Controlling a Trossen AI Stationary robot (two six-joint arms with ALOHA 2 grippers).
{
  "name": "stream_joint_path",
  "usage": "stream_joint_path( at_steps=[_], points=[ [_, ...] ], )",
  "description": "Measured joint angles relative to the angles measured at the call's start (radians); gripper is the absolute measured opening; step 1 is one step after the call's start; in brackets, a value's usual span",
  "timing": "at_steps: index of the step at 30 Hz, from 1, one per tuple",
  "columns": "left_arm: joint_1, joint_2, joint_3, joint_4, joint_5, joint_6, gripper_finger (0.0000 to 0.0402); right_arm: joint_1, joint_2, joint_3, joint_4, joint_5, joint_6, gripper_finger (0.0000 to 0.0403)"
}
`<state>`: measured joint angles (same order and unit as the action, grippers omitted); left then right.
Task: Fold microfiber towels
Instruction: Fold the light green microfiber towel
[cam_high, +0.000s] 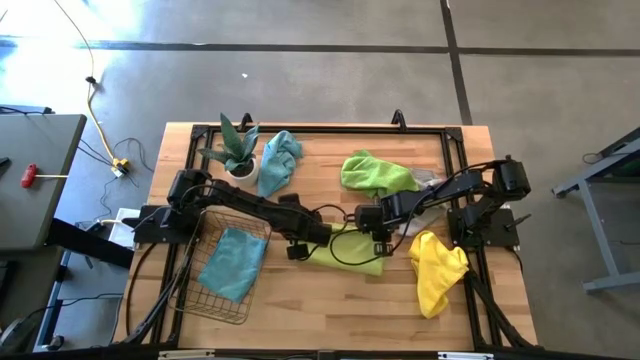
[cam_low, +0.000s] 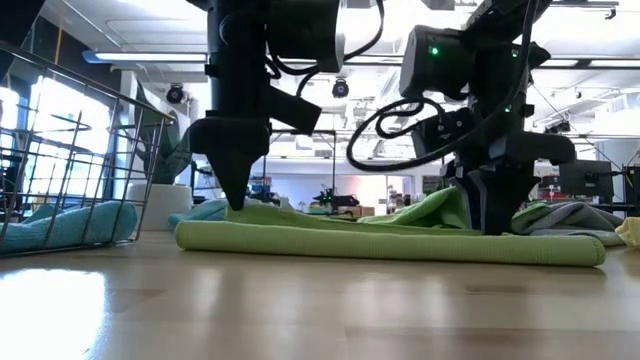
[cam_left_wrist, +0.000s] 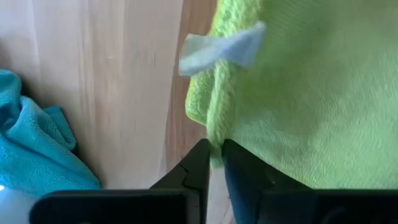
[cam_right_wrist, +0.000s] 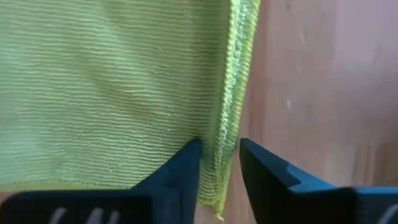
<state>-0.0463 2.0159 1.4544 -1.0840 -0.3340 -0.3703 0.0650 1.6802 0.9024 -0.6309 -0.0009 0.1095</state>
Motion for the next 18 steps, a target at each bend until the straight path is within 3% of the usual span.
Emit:
stream_joint_path(
  at_steps=[10,18],
  points=[
    [0.005,0.000,0.000,0.004,-0.072,0.082,0.0122,0.001,-0.041,0.008,-0.079,0.012,0.064,0.0149],
    [-0.013,0.000,0.046,0.013,0.023,0.060,0.0130,0.064,-0.134,0.048,-0.069,0.021,0.247,0.0149]
  ],
)
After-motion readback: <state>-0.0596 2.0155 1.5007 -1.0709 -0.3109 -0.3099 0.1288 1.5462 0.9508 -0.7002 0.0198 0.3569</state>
